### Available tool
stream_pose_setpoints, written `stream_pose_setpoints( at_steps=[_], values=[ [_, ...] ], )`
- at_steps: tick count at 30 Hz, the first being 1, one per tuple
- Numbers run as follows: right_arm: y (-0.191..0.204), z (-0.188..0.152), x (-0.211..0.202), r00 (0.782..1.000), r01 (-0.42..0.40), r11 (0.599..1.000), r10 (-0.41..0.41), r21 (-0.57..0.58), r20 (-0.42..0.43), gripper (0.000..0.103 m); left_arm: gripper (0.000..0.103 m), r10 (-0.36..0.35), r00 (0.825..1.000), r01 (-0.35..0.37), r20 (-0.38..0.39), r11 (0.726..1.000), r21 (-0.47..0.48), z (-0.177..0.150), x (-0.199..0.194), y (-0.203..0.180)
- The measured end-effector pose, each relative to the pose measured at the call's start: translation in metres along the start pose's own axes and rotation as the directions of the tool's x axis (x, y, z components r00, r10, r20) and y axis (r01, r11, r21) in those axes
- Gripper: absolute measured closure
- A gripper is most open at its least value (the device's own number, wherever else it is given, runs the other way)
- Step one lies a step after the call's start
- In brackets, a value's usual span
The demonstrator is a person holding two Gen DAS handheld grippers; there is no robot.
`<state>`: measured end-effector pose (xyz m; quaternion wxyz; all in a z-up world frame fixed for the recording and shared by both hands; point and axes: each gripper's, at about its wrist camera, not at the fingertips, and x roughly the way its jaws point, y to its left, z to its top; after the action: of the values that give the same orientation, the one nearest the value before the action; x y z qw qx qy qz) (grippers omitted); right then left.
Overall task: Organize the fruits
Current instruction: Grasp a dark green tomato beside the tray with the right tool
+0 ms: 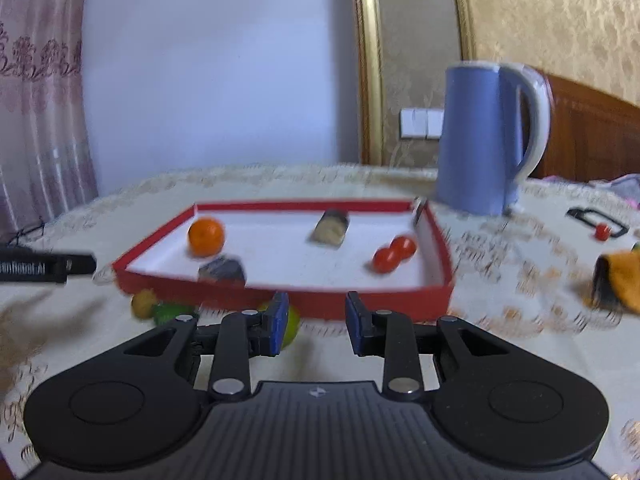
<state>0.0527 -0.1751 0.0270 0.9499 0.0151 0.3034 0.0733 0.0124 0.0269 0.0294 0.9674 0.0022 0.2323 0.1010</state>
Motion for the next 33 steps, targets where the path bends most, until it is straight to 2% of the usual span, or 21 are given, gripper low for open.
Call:
stream_pose_setpoints(
  at_steps=[6, 16, 22, 23, 26, 29, 33],
  values=[
    [0.016, 0.004, 0.01, 0.999, -0.017, 0.998, 0.015, -0.055, -0.038, 0.073, 0.0, 0.013, 1.0, -0.013, 0.021, 1.0, 0.017, -0.001, -0.005, 0.001],
    [0.025, 0.001, 0.018, 0.998, -0.03, 0.996, 0.025, -0.079, -0.064, 0.073, 0.0, -0.012, 1.0, 0.012, -0.006, 1.0, -0.026, -0.005, 0.0, 0.013],
    [0.028, 0.001, 0.025, 0.995, -0.02, 0.996, 0.011, -0.09, -0.094, 0.073, 0.0, 0.021, 1.0, -0.021, -0.008, 1.0, -0.021, -0.006, 0.001, 0.02],
    [0.028, 0.001, 0.028, 0.994, -0.014, 0.996, 0.005, -0.089, -0.105, 0.072, 0.0, 0.021, 1.0, -0.021, -0.007, 0.999, -0.026, -0.006, 0.001, 0.021],
    [0.03, 0.003, 0.032, 0.994, -0.002, 0.995, -0.009, -0.099, -0.105, 0.042, 0.0, 0.023, 1.0, -0.023, -0.005, 0.999, -0.033, -0.006, 0.001, 0.024],
    [0.036, 0.004, 0.035, 0.995, 0.025, 0.988, -0.039, -0.154, -0.088, 0.04, 0.0, 0.032, 0.999, -0.032, -0.015, 0.999, -0.03, -0.006, 0.003, 0.025],
    [0.036, 0.005, 0.04, 0.993, -0.011, 0.99, -0.006, -0.139, -0.117, 0.04, 0.0, 0.04, 0.999, -0.042, -0.031, 0.998, -0.053, -0.007, 0.006, 0.029]
  ],
)
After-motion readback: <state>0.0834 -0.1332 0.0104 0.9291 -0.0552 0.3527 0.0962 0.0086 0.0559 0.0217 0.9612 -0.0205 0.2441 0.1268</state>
